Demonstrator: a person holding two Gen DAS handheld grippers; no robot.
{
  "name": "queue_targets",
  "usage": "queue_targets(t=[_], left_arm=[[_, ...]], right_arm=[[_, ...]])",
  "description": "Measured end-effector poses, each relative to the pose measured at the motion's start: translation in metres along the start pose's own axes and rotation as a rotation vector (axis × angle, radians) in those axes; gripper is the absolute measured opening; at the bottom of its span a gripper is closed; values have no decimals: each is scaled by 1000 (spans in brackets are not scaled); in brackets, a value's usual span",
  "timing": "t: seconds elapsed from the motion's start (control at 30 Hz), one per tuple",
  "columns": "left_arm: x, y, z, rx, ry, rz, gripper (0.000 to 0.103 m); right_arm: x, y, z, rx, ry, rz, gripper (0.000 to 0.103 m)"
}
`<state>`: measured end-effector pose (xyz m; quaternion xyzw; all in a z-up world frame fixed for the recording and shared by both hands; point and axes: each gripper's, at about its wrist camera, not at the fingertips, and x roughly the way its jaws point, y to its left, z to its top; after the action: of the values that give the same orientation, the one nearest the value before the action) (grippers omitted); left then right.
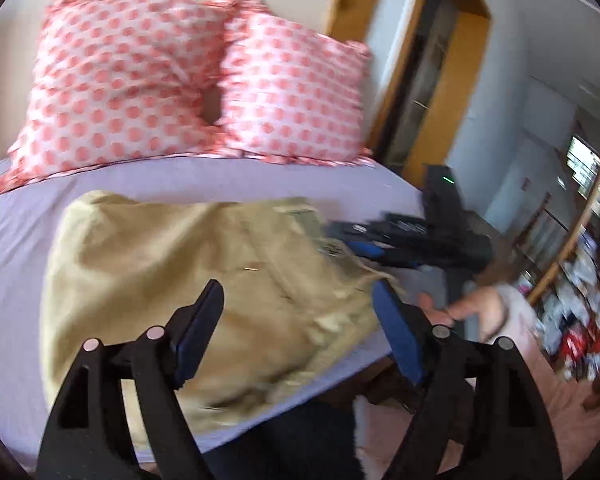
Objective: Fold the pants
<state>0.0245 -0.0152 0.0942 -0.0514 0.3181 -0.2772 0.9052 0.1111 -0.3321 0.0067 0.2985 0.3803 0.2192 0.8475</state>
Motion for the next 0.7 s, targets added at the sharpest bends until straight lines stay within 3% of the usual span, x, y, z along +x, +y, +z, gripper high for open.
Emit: queue_targets(t=[0.1, 0.2, 0.37, 0.43, 0.5, 0.53, 0.57, 0.6, 0.63, 0.7], left_arm=[[-1, 83, 15, -221, 43, 143, 75], [16, 141, 21, -367, 152, 139, 75], [49, 163, 21, -387, 287, 138, 75], [55, 165, 25, -373, 296, 135, 75], [61, 169, 30, -385, 297, 102, 74], [65, 169, 31, -391, 296, 74, 66], [67, 170, 31, -404, 302, 49, 40], [65, 169, 32, -401, 289, 43, 21], [64, 168, 35, -393, 282, 18, 11], [61, 165, 43, -379, 259, -13, 8]], right_arm=[[9, 4, 2, -21, 36, -3, 60], [16, 7, 3, -48, 60, 15, 57], [21, -2, 12, -7, 67, 37, 46], [24, -2, 15, -14, 75, 34, 45], [28, -1, 15, -24, 94, 39, 38], [31, -3, 14, -17, 108, 65, 20], [34, -6, 12, 4, 123, 105, 16], [33, -7, 13, 16, 126, 128, 15], [31, -7, 15, 20, 119, 153, 13], [27, -4, 22, 36, 112, 187, 11]])
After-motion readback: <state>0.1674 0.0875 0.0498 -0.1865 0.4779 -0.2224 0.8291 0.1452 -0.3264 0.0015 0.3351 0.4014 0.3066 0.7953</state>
